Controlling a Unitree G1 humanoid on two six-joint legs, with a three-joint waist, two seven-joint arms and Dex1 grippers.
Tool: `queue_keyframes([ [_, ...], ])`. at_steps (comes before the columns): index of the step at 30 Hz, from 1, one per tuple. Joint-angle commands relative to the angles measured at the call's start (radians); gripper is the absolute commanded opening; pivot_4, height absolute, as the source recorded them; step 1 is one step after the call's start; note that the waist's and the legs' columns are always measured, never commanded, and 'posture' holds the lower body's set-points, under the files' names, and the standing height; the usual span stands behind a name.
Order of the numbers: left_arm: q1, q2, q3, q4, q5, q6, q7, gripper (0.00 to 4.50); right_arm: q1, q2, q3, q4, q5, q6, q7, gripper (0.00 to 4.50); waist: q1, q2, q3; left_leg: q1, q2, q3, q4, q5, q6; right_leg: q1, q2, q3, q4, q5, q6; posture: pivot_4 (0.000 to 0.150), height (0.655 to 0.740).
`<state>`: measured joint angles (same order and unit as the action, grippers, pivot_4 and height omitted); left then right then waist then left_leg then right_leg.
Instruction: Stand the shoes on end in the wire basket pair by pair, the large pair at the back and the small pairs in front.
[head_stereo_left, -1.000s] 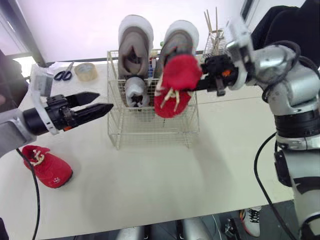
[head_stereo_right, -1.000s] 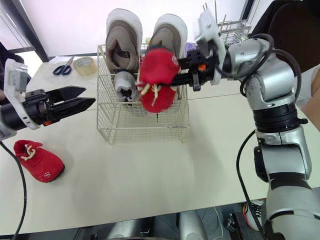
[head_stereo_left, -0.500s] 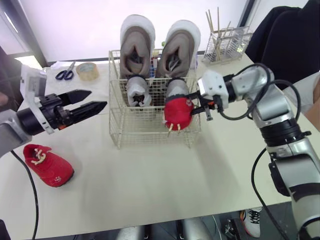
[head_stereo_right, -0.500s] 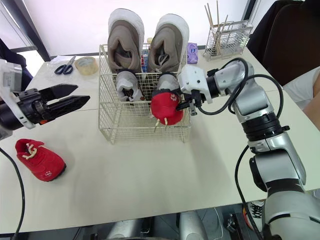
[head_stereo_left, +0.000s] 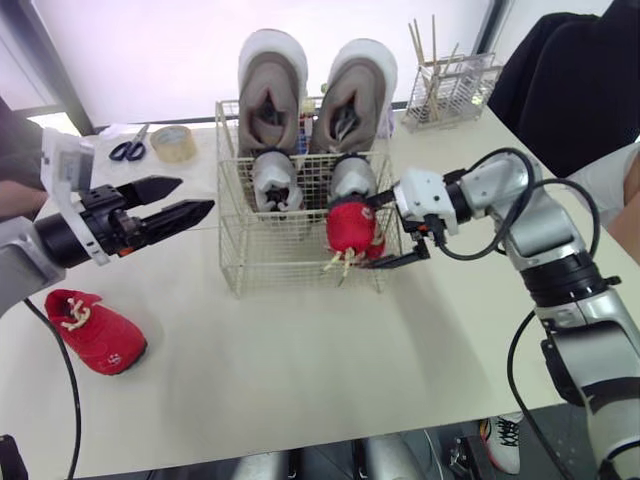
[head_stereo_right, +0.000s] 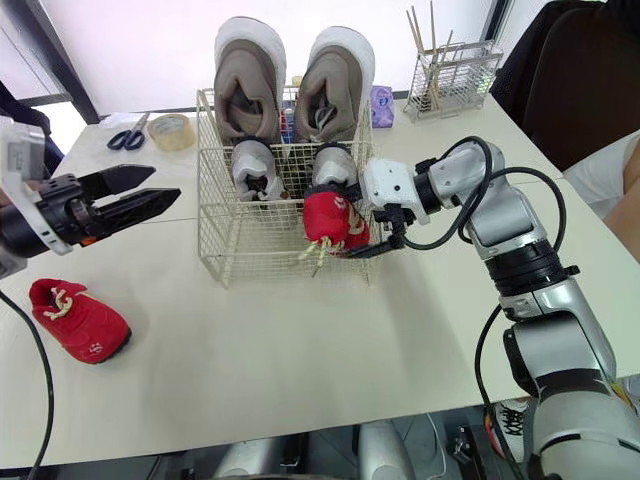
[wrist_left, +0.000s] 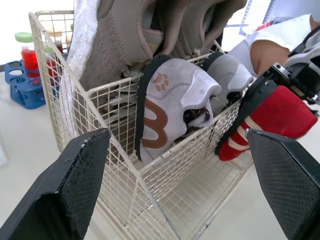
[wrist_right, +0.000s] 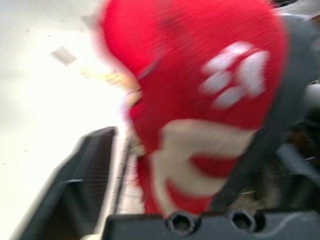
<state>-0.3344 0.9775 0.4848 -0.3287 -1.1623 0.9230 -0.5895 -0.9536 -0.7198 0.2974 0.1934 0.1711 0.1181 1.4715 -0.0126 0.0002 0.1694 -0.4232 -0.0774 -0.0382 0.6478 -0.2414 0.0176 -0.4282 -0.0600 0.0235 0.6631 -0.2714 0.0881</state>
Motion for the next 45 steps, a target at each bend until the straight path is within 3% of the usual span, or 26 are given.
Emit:
queue_keyframes([
  [1, 0.025, 0.011, 0.035, -0.007, 0.034, -0.008, 0.001, 4.50, -0.023, -0.061, -0.068, -0.049, 0.002, 0.015, -0.001, 4.48, 0.001, 0.000, 0.000, 0.000, 0.000, 0.000, 0.000, 0.000, 0.000, 0.000, 0.000, 0.000, 0.000, 0.000, 0.000, 0.150, 0.7400],
  [9, 0.176, 0.033, 0.158, -0.045, 0.110, 0.004, 0.028, 4.50, -0.119, -0.146, -0.153, -0.042, 0.038, 0.039, 0.025, 4.48, -0.003, 0.000, 0.000, 0.000, 0.000, 0.000, -0.002, 0.000, 0.000, -0.001, 0.000, 0.000, -0.001, 0.000, 0.000, 0.150, 0.7400],
  [16, 0.281, 0.051, 0.290, -0.019, 0.248, 0.049, 0.154, 4.50, -0.304, -0.014, -0.233, -0.022, 0.241, 0.153, 0.067, 4.48, -0.005, 0.000, 0.001, 0.000, 0.001, 0.001, -0.003, -0.001, 0.000, -0.001, 0.000, 0.000, -0.002, 0.000, 0.000, 0.150, 0.7400],
  [21, 0.240, 0.027, 0.381, -0.008, 0.260, 0.274, 0.393, 4.50, -0.316, 0.121, -0.222, -0.124, 0.390, 0.247, 0.107, 4.48, -0.001, 0.000, 0.000, 0.000, 0.002, 0.001, -0.003, -0.001, 0.001, -0.001, 0.000, -0.001, -0.001, 0.000, 0.000, 0.150, 0.7400],
  [25, 0.084, -0.138, 0.521, -0.083, 0.392, 0.616, 0.709, 4.50, -0.286, 0.182, -0.172, -0.126, 0.365, 0.201, 0.128, 4.48, 0.007, -0.003, -0.001, 0.000, 0.001, 0.001, -0.001, -0.001, 0.001, 0.000, -0.001, -0.002, -0.001, 0.000, 0.000, 0.150, 0.7400],
  [28, 0.093, -0.197, 0.592, -0.142, 0.440, 0.691, 0.800, 4.50, -0.276, 0.198, -0.158, -0.097, 0.349, 0.169, 0.141, 4.48, 0.001, -0.010, -0.001, 0.000, 0.001, 0.001, 0.000, -0.001, 0.001, -0.001, -0.001, -0.002, 0.000, 0.000, 0.000, 0.150, 0.7400],
  [34, 0.191, -0.266, 0.632, -0.169, 0.426, 0.691, 0.857, 4.50, -0.275, 0.202, -0.141, -0.082, 0.361, 0.150, 0.143, 4.48, -0.001, -0.011, -0.001, 0.000, 0.001, 0.001, -0.001, -0.001, -0.001, -0.002, -0.001, -0.002, 0.001, 0.000, 0.000, 0.150, 0.7400],
  [39, 0.138, -0.350, 0.626, -0.142, 0.426, 0.691, 0.896, 4.50, -0.278, 0.197, -0.143, -0.082, 0.359, 0.150, 0.143, 4.48, 0.006, -0.013, -0.002, 0.001, 0.001, 0.001, 0.000, -0.002, -0.003, 0.000, -0.001, -0.004, 0.000, 0.001, -0.001, 0.150, 0.7400],
  [45, 0.061, -0.355, 0.571, -0.060, 0.490, 0.691, 0.882, 4.50, -0.278, 0.180, -0.154, -0.100, 0.352, 0.168, 0.137, 4.48, 0.001, -0.014, -0.002, 0.001, 0.001, 0.001, -0.001, -0.002, -0.004, 0.000, -0.001, -0.004, 0.001, 0.001, -0.001, 0.150, 0.7400],
])
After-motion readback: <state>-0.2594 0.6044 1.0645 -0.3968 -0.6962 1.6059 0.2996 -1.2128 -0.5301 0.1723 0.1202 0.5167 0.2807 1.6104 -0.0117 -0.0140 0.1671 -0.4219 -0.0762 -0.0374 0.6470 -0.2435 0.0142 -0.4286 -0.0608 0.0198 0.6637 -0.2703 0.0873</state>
